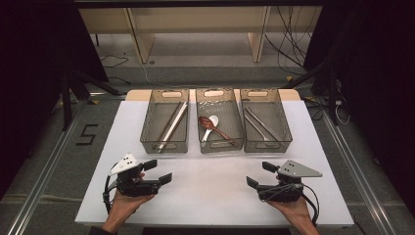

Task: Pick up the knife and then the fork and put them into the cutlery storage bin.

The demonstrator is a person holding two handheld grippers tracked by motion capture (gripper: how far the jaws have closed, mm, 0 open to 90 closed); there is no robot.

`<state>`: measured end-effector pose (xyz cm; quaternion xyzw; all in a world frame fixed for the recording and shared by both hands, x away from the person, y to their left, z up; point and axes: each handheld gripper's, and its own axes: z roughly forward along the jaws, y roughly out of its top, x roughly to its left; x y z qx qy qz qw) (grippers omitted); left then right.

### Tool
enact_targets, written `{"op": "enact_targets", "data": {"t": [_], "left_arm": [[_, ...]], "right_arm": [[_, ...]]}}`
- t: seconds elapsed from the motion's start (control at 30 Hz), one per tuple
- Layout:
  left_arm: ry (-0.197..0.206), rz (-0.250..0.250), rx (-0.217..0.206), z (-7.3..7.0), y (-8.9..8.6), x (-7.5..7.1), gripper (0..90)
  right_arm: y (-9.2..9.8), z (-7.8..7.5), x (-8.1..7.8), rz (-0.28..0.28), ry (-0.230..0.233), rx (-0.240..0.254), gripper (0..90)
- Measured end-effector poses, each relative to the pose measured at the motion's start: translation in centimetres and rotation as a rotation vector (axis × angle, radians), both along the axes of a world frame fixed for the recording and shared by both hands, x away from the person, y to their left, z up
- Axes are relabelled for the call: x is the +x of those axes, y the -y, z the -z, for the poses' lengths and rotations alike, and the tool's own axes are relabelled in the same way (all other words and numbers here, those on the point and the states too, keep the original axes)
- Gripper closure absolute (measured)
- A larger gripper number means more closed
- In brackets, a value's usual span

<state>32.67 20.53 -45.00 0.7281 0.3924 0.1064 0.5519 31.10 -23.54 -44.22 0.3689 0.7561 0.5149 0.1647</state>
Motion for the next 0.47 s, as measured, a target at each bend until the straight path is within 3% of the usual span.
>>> {"op": "enact_targets", "data": {"t": [0.47], "left_arm": [[0.0, -0.003, 0.004, 0.07, 0.02, 0.1, 15.6]], "right_arm": [[0.0, -0.06, 0.09, 0.001, 0.007, -0.004, 20.3]]}}
